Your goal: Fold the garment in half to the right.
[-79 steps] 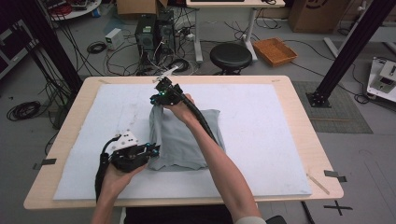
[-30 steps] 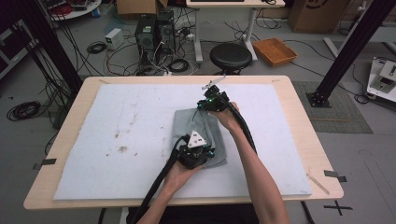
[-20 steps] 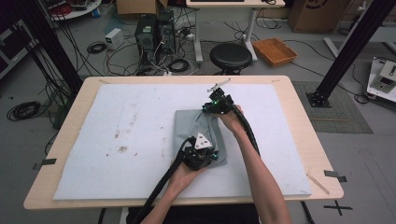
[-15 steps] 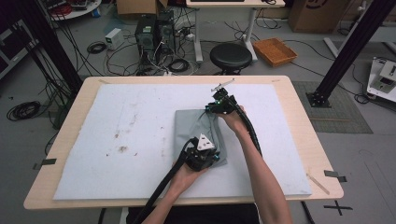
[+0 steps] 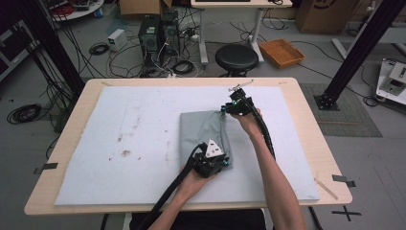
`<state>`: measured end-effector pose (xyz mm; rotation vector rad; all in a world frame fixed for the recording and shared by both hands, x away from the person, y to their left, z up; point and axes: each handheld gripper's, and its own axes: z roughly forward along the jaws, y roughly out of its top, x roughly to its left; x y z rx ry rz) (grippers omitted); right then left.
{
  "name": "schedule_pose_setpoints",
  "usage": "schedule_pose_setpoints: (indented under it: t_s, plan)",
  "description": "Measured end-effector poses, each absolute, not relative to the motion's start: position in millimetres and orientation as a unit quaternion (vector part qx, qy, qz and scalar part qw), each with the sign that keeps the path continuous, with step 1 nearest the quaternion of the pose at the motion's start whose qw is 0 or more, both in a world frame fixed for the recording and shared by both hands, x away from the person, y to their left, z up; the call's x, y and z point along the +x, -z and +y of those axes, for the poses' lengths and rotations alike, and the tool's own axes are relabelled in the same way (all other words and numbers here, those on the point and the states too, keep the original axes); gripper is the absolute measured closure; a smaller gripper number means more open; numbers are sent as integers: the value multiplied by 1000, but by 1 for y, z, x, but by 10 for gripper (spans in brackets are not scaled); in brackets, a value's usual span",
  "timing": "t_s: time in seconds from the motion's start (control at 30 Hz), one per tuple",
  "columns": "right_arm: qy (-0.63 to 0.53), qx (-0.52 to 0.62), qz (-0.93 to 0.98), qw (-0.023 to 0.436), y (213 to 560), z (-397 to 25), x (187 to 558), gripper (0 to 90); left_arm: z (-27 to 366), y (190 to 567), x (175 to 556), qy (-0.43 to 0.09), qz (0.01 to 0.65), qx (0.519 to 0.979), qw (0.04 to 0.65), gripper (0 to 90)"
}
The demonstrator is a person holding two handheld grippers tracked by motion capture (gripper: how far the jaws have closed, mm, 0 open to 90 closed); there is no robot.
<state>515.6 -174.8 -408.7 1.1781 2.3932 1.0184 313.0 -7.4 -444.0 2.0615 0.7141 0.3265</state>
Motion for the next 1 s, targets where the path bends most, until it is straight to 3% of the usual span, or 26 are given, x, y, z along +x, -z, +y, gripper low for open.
schedule_pose_setpoints:
  t_s: [0.2, 0.33, 0.43, 0.67, 0.8, 1.0]
  plan:
    - [-374, 383, 834, 132, 402, -163, 507, 673, -12, 444, 311, -142, 281, 838, 446, 821]
    - [-318, 381, 854, 157, 414, -151, 509, 674, -12, 444, 310, -141, 280, 839, 445, 819]
    - [-311, 403, 849, 143, 424, -157, 516, 658, -10, 446, 312, -134, 277, 841, 446, 808]
    - [-312, 432, 836, 133, 429, -172, 519, 632, -5, 441, 311, -102, 266, 840, 462, 655]
    - [-304, 431, 837, 146, 428, -172, 518, 626, 11, 426, 311, -101, 278, 815, 498, 648]
    - [-304, 434, 835, 151, 428, -173, 517, 614, 11, 427, 315, -96, 286, 824, 480, 679]
